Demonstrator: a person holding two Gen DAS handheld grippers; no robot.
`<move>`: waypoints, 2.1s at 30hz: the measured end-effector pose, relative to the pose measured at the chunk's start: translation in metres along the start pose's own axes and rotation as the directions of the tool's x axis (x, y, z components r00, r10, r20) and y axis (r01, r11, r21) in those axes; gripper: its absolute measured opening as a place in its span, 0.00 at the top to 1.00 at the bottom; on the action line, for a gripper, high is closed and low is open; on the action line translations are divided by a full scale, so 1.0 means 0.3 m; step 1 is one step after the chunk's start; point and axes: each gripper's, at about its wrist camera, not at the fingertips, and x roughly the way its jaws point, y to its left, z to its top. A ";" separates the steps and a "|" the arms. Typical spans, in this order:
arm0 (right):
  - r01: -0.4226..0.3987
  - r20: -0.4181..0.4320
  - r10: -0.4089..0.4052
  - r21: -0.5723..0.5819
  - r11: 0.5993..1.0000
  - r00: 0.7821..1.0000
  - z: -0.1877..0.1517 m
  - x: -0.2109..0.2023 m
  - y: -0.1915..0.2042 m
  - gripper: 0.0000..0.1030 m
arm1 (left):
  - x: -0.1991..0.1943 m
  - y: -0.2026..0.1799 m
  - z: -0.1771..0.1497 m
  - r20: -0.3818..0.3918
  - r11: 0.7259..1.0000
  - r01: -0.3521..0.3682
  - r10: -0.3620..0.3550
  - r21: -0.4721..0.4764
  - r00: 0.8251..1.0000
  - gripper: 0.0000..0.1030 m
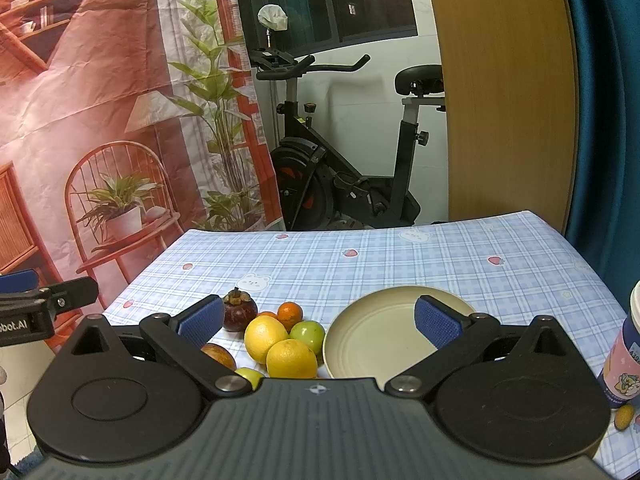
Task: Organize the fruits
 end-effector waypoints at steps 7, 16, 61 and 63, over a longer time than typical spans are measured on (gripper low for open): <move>-0.008 0.038 0.009 -0.017 1.000 0.999 0.001 -0.012 0.007 0.00 | 0.028 0.005 -0.011 -0.010 1.000 -0.017 0.018 0.016 1.000 0.00; 0.018 0.153 -0.001 -0.109 0.994 0.988 -0.038 0.015 -0.014 0.00 | 0.070 0.029 -0.037 -0.001 0.999 -0.030 0.030 0.011 1.000 0.03; -0.044 -0.037 0.039 -0.139 0.989 0.999 -0.307 0.147 -0.146 0.51 | 0.245 0.028 -0.284 -0.224 0.983 0.181 -0.173 0.012 0.959 0.58; -0.063 -0.034 0.059 -0.141 0.988 0.998 -0.331 0.149 -0.153 0.57 | 0.246 0.019 -0.290 -0.231 0.981 0.195 -0.186 0.016 0.955 0.63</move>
